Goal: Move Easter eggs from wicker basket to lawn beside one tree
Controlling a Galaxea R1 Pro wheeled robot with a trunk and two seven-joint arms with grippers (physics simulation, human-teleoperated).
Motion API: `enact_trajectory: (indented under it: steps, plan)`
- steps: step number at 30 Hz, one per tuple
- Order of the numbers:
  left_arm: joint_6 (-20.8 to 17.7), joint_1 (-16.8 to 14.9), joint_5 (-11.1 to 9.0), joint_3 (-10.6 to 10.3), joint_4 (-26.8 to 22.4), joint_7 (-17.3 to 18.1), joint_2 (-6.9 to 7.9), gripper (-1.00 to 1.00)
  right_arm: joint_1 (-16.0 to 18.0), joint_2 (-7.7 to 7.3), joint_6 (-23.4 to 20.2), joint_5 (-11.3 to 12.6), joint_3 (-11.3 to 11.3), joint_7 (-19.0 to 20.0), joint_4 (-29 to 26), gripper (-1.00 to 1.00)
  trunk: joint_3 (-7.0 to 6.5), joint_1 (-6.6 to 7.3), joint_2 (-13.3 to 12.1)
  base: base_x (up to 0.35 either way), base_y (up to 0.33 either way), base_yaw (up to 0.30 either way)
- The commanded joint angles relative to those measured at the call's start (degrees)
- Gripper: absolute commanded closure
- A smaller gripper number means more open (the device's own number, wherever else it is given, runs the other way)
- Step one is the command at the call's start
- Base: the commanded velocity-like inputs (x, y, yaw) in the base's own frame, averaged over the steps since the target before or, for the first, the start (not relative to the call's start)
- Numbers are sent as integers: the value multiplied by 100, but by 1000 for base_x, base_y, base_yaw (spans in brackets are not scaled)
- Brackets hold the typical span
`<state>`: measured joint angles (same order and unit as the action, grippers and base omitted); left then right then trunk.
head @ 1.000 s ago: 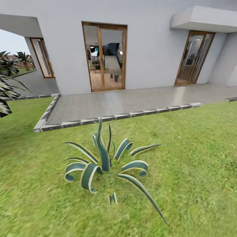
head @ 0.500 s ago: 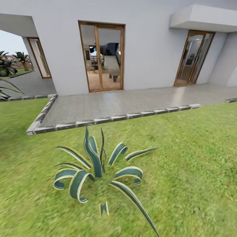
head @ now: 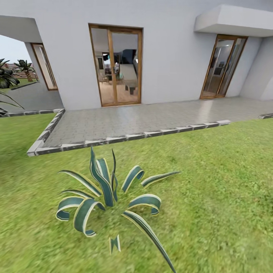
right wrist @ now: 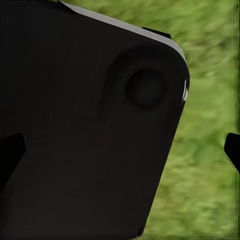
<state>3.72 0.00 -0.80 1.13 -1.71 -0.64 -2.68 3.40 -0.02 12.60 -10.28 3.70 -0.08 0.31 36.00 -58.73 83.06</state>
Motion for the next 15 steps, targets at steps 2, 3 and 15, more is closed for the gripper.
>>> enact_trajectory:
  steps: [2, 3, 15]
  plan:
    - [15, 0, -8, 7, 0, -7, -4, -100, 3, 1, 14, -1, 34, -1, 4, -100, 4, 0, 2, 0, -277, 0]
    - [15, 0, -8, 5, 0, -7, -4, -100, 3, 1, 14, -1, 34, -1, 4, -100, 4, 0, 2, 0, -290, 0]
    - [15, 0, -2, 1, -2, -7, -5, -100, 3, -3, -4, -6, 37, -1, 13, -100, 4, 0, 2, 0, -300, 0]
